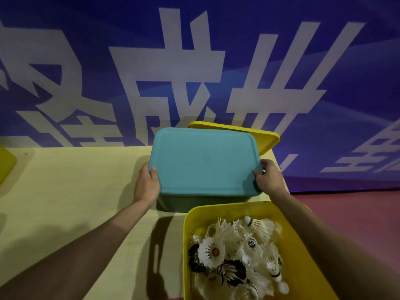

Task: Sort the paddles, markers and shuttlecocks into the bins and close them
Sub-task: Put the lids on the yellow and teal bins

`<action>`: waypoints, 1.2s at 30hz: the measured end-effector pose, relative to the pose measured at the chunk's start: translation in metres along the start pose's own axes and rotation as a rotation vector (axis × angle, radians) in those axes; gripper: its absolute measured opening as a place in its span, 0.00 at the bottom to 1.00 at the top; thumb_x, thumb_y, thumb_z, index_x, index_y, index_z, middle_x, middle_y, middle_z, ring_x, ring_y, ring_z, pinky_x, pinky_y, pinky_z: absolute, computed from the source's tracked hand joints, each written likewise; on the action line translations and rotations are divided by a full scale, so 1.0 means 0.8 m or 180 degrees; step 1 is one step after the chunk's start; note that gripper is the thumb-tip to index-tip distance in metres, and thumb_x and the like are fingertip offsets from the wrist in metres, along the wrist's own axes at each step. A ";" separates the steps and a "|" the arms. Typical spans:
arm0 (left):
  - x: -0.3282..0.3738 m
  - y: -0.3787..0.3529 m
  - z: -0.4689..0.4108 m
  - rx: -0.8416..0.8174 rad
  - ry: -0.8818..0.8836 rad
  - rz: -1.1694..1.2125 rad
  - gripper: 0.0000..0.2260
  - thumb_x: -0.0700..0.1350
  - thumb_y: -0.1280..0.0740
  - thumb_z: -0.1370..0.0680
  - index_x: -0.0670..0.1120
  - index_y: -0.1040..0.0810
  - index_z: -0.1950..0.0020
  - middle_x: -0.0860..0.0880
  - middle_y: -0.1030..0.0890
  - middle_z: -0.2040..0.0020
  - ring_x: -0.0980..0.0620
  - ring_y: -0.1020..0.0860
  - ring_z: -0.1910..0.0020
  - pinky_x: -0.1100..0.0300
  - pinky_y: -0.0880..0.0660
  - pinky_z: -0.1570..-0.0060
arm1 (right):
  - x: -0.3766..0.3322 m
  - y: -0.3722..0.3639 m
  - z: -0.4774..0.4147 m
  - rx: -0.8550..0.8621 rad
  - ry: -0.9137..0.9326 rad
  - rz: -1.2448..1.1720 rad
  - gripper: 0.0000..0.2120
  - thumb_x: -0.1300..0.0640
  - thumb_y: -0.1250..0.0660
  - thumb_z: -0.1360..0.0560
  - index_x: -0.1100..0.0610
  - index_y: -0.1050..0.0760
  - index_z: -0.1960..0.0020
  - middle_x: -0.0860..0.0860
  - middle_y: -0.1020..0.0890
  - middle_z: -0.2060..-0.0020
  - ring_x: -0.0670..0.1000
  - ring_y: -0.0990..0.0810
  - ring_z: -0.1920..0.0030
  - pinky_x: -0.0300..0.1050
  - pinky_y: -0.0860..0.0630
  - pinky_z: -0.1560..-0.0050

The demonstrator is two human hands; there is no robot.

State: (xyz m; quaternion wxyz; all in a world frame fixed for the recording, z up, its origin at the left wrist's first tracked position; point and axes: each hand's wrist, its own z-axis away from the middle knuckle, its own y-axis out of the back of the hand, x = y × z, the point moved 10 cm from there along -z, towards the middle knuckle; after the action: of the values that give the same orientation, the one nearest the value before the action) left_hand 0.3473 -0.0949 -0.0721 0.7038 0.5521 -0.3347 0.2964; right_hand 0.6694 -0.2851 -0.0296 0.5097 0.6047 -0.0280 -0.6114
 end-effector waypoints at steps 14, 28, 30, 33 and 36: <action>-0.002 -0.001 -0.005 0.0008 -0.0256 -0.0175 0.18 0.52 0.49 0.17 0.47 0.37 0.30 0.46 0.29 0.38 0.53 0.27 0.48 0.57 0.26 0.57 | 0.009 -0.009 -0.017 0.0087 -0.0273 0.0015 0.22 0.63 0.37 0.23 0.56 0.35 0.30 0.57 0.25 0.37 0.60 0.25 0.39 0.58 0.23 0.42; 0.109 0.009 0.008 -0.0053 -0.0894 -0.1238 0.27 0.39 0.34 0.24 0.45 0.40 0.27 0.43 0.38 0.31 0.43 0.34 0.32 0.50 0.36 0.32 | -0.068 0.030 -0.044 0.0061 0.0732 0.1683 0.24 0.57 0.31 0.26 0.59 0.33 0.32 0.59 0.30 0.36 0.60 0.28 0.38 0.56 0.27 0.40; 0.132 -0.005 0.010 -0.0308 -0.0943 -0.0871 0.25 0.37 0.34 0.23 0.46 0.38 0.28 0.45 0.34 0.33 0.47 0.33 0.32 0.53 0.35 0.33 | -0.088 0.031 -0.056 0.0150 0.1085 0.1720 0.23 0.56 0.34 0.24 0.59 0.33 0.31 0.58 0.29 0.34 0.59 0.28 0.37 0.54 0.27 0.39; 0.162 -0.024 0.014 -0.0618 -0.0855 -0.0209 0.25 0.36 0.34 0.23 0.47 0.38 0.29 0.48 0.28 0.41 0.51 0.27 0.39 0.62 0.30 0.42 | -0.113 0.021 -0.082 0.0120 0.1443 0.1805 0.20 0.54 0.36 0.22 0.57 0.32 0.31 0.56 0.27 0.35 0.56 0.27 0.37 0.51 0.27 0.39; 0.181 -0.031 0.012 -0.0689 -0.0726 0.0055 0.21 0.37 0.34 0.23 0.49 0.34 0.32 0.50 0.26 0.45 0.54 0.25 0.47 0.69 0.29 0.53 | -0.134 0.004 -0.104 -0.0009 0.1713 0.1847 0.19 0.52 0.39 0.20 0.56 0.32 0.32 0.55 0.26 0.37 0.56 0.26 0.39 0.51 0.28 0.39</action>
State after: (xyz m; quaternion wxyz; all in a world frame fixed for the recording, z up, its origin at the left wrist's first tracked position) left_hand 0.4524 -0.1024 0.0311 0.7141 0.5002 -0.4471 0.2000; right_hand 0.7080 -0.1679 0.0264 0.6512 0.7096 -0.0624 -0.2617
